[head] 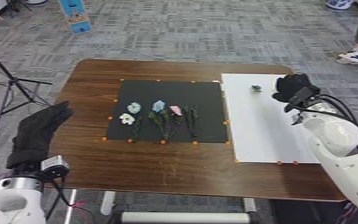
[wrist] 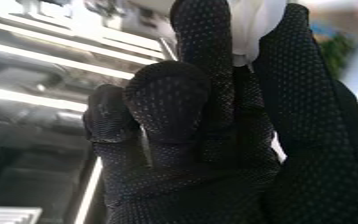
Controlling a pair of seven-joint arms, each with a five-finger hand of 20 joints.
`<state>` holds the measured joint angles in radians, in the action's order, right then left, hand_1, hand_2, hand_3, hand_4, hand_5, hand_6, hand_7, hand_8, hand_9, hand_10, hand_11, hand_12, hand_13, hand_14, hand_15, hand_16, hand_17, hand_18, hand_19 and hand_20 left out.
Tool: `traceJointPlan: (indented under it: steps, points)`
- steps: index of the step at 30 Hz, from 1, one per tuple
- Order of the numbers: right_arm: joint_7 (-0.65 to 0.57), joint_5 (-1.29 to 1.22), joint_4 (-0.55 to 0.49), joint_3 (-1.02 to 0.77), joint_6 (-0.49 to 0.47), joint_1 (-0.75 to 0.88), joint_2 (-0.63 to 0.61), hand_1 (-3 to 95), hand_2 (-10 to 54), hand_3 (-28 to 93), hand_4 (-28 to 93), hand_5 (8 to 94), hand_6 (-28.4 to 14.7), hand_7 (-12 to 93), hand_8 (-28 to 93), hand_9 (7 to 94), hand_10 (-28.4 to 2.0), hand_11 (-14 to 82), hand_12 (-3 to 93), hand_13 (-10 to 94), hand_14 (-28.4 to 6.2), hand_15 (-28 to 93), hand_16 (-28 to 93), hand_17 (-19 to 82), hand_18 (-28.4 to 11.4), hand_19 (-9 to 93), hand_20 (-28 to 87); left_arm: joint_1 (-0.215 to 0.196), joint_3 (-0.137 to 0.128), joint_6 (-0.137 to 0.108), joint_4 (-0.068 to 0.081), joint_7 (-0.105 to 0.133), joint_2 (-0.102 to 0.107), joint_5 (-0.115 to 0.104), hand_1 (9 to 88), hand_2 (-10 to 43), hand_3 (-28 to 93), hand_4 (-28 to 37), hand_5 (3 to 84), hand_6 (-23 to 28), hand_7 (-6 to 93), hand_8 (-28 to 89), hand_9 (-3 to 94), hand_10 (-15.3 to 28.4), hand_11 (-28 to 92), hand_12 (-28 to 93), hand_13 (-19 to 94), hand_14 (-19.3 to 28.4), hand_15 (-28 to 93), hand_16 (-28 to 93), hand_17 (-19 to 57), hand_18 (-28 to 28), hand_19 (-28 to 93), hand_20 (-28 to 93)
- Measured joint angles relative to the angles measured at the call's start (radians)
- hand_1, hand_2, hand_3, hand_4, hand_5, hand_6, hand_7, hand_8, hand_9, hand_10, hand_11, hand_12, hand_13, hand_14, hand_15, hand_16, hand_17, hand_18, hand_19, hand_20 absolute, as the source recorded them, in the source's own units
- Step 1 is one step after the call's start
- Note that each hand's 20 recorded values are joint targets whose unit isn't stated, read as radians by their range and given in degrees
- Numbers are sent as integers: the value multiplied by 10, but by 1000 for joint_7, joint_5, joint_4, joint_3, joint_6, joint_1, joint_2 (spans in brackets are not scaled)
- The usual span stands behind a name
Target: Arrange flowers
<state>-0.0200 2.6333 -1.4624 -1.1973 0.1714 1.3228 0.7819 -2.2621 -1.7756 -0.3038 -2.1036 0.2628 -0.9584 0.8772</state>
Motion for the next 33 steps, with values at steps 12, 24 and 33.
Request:
traceJointPlan:
  steps: [12, 24, 33]
  points:
    - [101, -53, -44, 280, 34, -286, -19, 608, -22, 480, -230, 768, 30, 250, 69, 857, -85, 251, 259, 831, -41, 576, 424, 437, -205, 867, 585, 8, -1, 0, 2, -2, 13, -6, 245, 37, 720, -275, 518, 47, 129, -78, 500, 138, 179, 109, 372, 139, 110, -7, 67, 78, 54, 157]
    - [239, 93, 71, 360, -7, -356, 187, 618, -23, 488, -245, 752, 38, 265, 21, 841, -77, 223, 311, 810, -43, 594, 423, 424, -202, 855, 597, 47, 28, 1, 12, -13, 21, -6, 245, 36, 721, -274, 517, 47, 129, -77, 500, 137, 179, 109, 371, 139, 110, -7, 67, 78, 54, 157]
    - [325, 235, 173, 324, -5, -323, 296, 622, -22, 482, -246, 745, 42, 276, 11, 842, -72, 210, 329, 805, -45, 602, 420, 420, -202, 851, 601, 67, 39, 3, 21, -20, 25, -7, 244, 36, 721, -274, 516, 47, 129, -78, 500, 138, 180, 110, 372, 139, 110, -7, 67, 78, 54, 157]
